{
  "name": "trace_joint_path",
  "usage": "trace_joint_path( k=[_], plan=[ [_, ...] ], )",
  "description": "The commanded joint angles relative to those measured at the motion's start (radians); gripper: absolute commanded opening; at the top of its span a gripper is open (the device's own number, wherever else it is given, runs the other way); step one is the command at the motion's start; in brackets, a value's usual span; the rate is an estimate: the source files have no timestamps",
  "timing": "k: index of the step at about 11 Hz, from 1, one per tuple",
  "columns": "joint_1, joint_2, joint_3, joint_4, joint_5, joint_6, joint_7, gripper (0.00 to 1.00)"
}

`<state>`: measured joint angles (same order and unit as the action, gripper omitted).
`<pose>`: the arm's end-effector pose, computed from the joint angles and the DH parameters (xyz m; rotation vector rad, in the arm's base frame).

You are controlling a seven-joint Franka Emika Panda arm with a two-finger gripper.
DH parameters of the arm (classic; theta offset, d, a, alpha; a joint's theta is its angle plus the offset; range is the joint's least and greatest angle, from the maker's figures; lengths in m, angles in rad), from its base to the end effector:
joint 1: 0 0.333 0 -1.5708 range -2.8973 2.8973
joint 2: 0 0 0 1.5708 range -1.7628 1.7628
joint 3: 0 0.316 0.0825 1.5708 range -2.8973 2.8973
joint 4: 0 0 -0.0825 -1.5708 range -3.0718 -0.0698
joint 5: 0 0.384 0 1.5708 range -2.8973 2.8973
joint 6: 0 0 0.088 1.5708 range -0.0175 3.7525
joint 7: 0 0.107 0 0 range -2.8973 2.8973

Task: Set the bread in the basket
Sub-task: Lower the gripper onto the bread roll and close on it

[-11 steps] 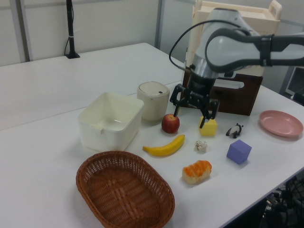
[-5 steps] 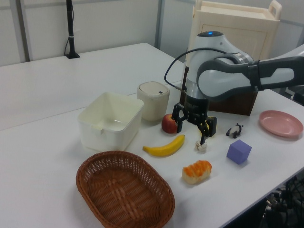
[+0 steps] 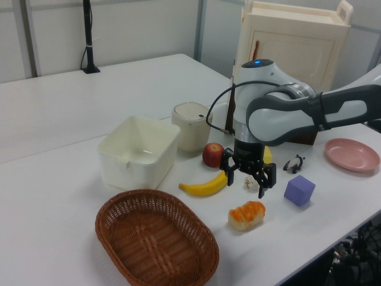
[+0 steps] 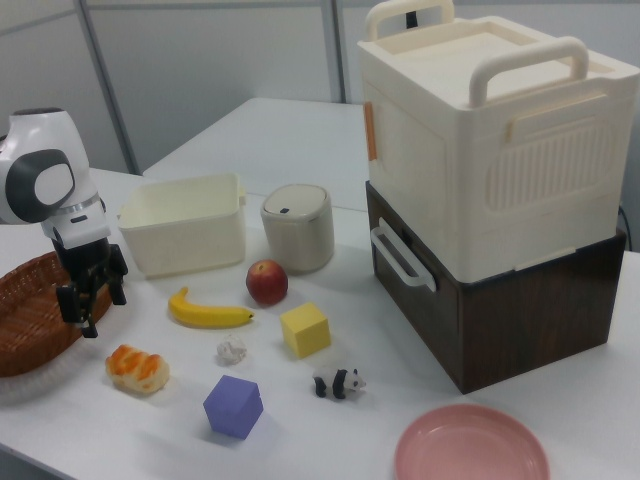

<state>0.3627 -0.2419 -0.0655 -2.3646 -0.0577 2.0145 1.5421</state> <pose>0.4320 0.1284 0.4124 2.4912 -1.7310 -0.0573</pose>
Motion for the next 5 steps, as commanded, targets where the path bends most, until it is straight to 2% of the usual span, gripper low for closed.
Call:
trace_joint_path(
  k=[1,5],
  plan=[
    [0.022,0.001,-0.03,-0.041,-0.046,0.065,0.027,1.0],
    [0.004,0.025,-0.039,-0.082,-0.065,0.183,0.026,1.0]
  ],
)
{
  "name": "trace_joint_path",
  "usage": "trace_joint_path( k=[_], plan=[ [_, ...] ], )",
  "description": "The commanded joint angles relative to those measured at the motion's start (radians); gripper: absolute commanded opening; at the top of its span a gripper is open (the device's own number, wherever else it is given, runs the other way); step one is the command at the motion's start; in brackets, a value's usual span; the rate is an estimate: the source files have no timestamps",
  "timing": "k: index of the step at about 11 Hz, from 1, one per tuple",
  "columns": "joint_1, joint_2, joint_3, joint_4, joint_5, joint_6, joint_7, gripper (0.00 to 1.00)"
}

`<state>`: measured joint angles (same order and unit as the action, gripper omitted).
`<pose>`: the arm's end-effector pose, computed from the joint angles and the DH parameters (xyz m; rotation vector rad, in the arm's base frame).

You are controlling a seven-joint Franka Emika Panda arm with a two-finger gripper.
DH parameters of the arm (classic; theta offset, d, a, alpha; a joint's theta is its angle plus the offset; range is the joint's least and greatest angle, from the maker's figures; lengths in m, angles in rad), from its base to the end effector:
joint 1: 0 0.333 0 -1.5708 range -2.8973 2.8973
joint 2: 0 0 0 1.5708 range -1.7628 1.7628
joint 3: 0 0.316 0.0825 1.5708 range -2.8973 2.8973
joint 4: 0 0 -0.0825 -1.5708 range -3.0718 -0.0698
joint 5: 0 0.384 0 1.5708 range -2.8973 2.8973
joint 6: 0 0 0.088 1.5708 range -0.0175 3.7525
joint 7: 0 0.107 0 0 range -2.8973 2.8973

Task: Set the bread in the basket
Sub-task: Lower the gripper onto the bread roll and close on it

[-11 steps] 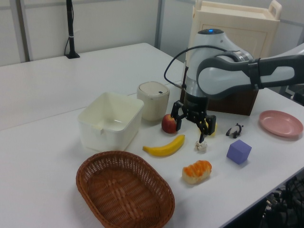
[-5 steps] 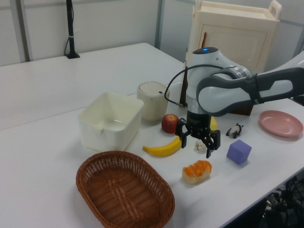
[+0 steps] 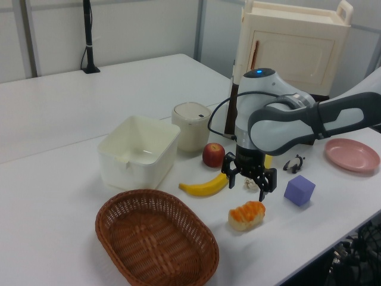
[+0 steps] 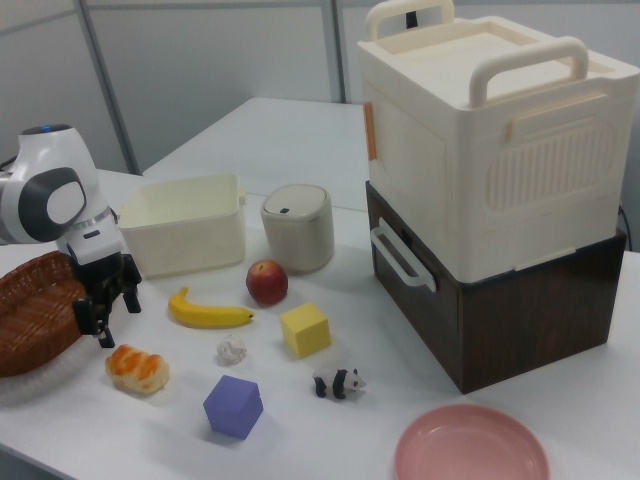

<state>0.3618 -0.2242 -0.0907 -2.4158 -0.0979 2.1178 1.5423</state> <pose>0.4353 0.1162 0.3896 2.5012 -1.7373 0.0044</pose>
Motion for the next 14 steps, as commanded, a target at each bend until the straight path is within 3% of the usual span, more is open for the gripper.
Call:
trace_joint_path(
  k=[1,7,14],
  plan=[
    [0.003,0.006,-0.014,-0.052,-0.025,0.093,0.025,1.0],
    [0.014,0.029,-0.014,-0.077,-0.028,0.102,0.025,1.0],
    [0.019,0.12,-0.014,-0.072,-0.054,0.146,0.025,1.0]
  ],
)
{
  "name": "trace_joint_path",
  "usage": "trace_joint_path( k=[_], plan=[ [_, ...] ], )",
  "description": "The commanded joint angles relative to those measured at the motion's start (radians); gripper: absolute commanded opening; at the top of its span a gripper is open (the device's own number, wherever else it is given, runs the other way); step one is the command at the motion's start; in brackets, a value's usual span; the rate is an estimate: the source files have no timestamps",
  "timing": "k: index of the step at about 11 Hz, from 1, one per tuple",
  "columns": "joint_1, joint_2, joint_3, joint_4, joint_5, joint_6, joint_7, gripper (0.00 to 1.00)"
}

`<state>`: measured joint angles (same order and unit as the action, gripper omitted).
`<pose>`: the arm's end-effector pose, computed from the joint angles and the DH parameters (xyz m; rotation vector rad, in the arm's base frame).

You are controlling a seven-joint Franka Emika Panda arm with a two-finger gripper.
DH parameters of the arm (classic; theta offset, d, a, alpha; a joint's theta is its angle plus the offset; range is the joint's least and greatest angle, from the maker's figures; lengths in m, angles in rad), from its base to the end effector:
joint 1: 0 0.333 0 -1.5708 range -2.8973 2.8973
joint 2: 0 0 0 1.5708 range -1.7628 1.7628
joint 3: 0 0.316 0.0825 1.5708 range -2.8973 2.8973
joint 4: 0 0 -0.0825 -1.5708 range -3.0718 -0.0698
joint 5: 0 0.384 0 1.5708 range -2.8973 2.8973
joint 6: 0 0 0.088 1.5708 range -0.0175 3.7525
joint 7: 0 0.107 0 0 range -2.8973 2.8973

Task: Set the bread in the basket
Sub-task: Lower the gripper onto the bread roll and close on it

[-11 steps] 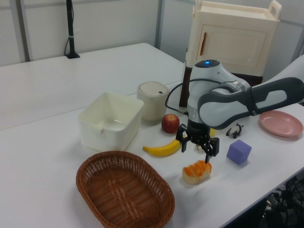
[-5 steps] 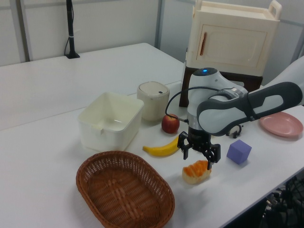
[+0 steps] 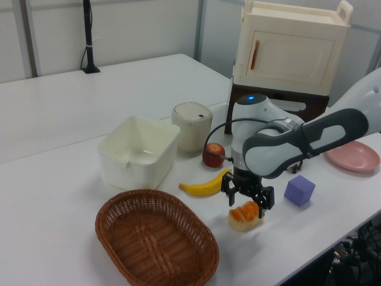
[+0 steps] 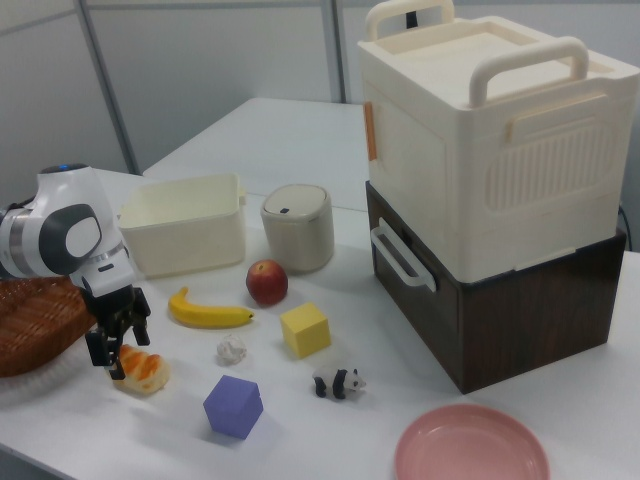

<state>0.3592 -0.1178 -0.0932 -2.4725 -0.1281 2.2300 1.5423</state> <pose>0.4343 0.1146 0.3266 2.4769 -1.6766 -0.0149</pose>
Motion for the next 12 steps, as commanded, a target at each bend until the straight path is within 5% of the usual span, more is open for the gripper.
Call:
trace_joint_path(
  k=[1,2,3,5,9,12],
  plan=[
    [0.023,0.02,-0.011,-0.016,-0.027,0.037,0.025,0.98],
    [0.023,0.018,-0.011,-0.016,-0.039,0.037,0.025,0.77],
    [0.023,0.018,-0.01,-0.014,-0.05,0.039,0.025,0.45],
    [0.023,0.017,-0.01,-0.009,-0.051,0.04,0.025,0.07],
    [0.023,0.012,-0.007,-0.006,-0.074,0.045,0.012,0.04],
    [0.015,-0.002,-0.005,0.081,-0.085,0.01,-0.123,0.0]
  ],
)
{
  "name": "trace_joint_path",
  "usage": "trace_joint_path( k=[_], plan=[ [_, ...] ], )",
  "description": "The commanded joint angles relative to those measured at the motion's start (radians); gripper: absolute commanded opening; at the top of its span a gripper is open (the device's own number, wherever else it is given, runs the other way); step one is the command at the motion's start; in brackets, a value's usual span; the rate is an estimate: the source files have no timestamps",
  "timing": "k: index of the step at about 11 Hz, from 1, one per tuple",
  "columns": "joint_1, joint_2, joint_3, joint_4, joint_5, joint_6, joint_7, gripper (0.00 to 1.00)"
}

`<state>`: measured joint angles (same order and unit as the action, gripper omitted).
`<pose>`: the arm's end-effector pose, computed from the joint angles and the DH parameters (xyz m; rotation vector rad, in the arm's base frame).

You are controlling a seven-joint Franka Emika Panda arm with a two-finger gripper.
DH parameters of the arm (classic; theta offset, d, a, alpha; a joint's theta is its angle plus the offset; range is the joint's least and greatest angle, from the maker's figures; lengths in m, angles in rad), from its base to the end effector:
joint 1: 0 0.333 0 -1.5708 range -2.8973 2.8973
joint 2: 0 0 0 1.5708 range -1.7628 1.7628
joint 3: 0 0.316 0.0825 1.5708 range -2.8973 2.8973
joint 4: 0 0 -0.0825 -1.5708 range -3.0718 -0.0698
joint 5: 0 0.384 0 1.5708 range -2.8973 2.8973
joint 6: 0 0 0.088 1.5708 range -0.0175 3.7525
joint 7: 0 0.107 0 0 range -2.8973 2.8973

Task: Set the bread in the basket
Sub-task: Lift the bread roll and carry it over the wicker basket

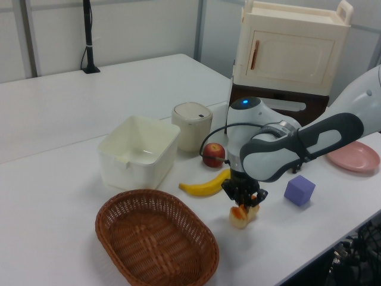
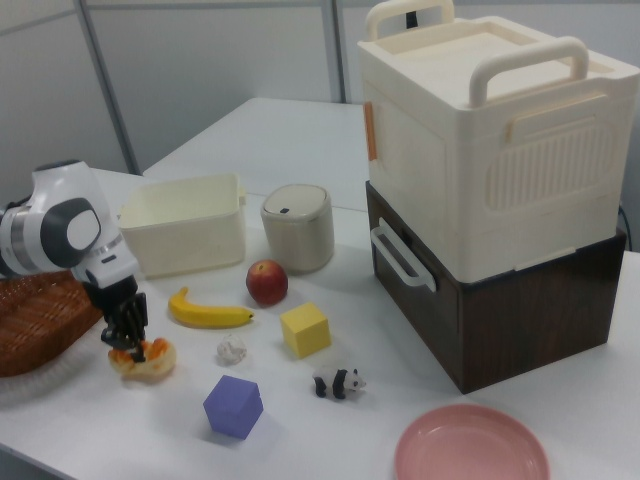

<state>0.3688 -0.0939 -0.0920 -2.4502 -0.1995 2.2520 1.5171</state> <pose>0.4431 0.1204 0.3267 2.5301 -1.5608 0.0661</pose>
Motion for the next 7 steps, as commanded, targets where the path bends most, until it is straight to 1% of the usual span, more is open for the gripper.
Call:
trace_joint_path(
  k=[1,3,4,5,6,7],
  plan=[
    [0.004,-0.026,-0.005,0.116,-0.014,-0.049,-0.145,0.0],
    [0.007,-0.026,-0.003,0.213,-0.012,-0.096,-0.253,0.0],
    [0.012,-0.026,0.011,0.25,-0.011,-0.123,-0.303,0.0],
    [0.007,-0.018,0.041,0.291,-0.009,-0.126,-0.339,0.01],
    [-0.004,-0.01,0.095,0.324,-0.009,-0.126,-0.366,0.03],
    [-0.016,0.006,0.163,0.373,-0.003,-0.127,-0.4,0.03]
  ],
)
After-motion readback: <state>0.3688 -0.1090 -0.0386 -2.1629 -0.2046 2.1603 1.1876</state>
